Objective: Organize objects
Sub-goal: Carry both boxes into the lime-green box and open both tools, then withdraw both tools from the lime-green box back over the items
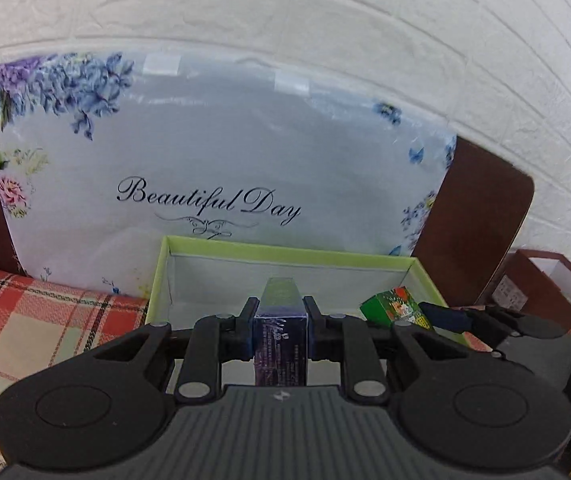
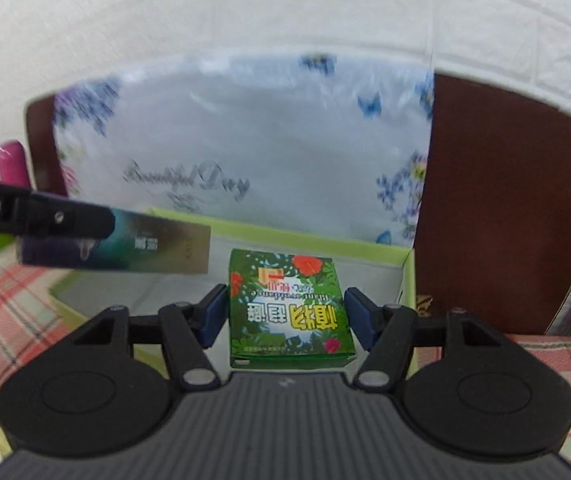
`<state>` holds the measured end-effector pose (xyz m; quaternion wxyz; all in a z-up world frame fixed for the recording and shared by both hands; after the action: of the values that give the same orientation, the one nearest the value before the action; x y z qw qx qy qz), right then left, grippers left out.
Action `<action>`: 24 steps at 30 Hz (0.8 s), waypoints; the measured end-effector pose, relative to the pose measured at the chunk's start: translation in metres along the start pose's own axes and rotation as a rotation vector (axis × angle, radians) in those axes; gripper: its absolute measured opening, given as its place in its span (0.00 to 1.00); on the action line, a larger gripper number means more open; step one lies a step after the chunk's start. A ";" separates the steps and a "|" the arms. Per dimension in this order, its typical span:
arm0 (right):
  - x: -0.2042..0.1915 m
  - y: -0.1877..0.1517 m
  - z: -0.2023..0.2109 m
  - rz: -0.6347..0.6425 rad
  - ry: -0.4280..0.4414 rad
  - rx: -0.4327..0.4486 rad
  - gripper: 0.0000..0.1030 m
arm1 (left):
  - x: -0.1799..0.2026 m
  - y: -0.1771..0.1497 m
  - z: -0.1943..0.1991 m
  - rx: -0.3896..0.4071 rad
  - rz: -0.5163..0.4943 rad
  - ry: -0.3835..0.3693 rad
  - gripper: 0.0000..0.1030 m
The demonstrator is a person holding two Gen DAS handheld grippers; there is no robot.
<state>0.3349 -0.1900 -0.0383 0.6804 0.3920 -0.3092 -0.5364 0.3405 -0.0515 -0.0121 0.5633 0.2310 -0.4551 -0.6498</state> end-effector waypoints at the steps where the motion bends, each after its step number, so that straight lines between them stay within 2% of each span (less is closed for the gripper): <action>1: 0.000 -0.003 -0.009 0.002 -0.007 -0.013 0.61 | -0.002 -0.003 -0.006 -0.009 -0.002 0.007 0.21; 2: -0.001 -0.005 -0.016 0.007 -0.014 -0.024 0.61 | -0.004 -0.005 -0.012 -0.016 -0.003 0.008 0.22; 4: -0.005 -0.010 -0.027 0.023 -0.029 -0.040 0.61 | -0.008 -0.008 -0.021 -0.025 0.003 0.005 0.34; 5: -0.006 -0.012 -0.031 0.033 -0.032 -0.047 0.63 | -0.011 -0.010 -0.023 -0.033 0.011 0.008 0.59; 6: -0.009 -0.015 -0.035 0.047 -0.035 -0.057 0.74 | -0.013 -0.011 -0.024 -0.034 0.019 0.023 0.78; 8: -0.011 -0.017 -0.035 0.062 -0.050 -0.048 0.94 | -0.018 -0.010 -0.020 0.001 0.013 0.053 0.80; 9: -0.013 -0.014 -0.030 0.073 -0.054 -0.028 1.00 | -0.018 -0.009 -0.018 0.010 0.006 0.060 0.81; 13: -0.016 -0.009 -0.015 0.104 -0.074 -0.022 1.00 | -0.020 -0.001 -0.001 0.028 0.030 0.093 0.81; 19: -0.019 0.005 0.035 0.083 -0.079 0.042 1.00 | 0.002 0.017 0.059 0.096 -0.003 0.096 0.82; 24: -0.021 0.003 0.094 0.054 -0.054 0.080 1.00 | 0.027 0.002 0.114 0.088 -0.054 0.122 0.84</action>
<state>0.2526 -0.1884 0.0114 0.6698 0.3958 -0.3593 -0.5153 0.2424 -0.0391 0.0499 0.5616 0.3068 -0.4416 -0.6289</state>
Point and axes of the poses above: each gripper's, at about its wrist camera, not at the fingertips, and z roughly against the way its jaws point, x to its right, y to its top, the point moved 9 cm from there along -z, roughly the way its jaws point, and after that the axes turned 2 degrees about x, right-handed, at the moved point
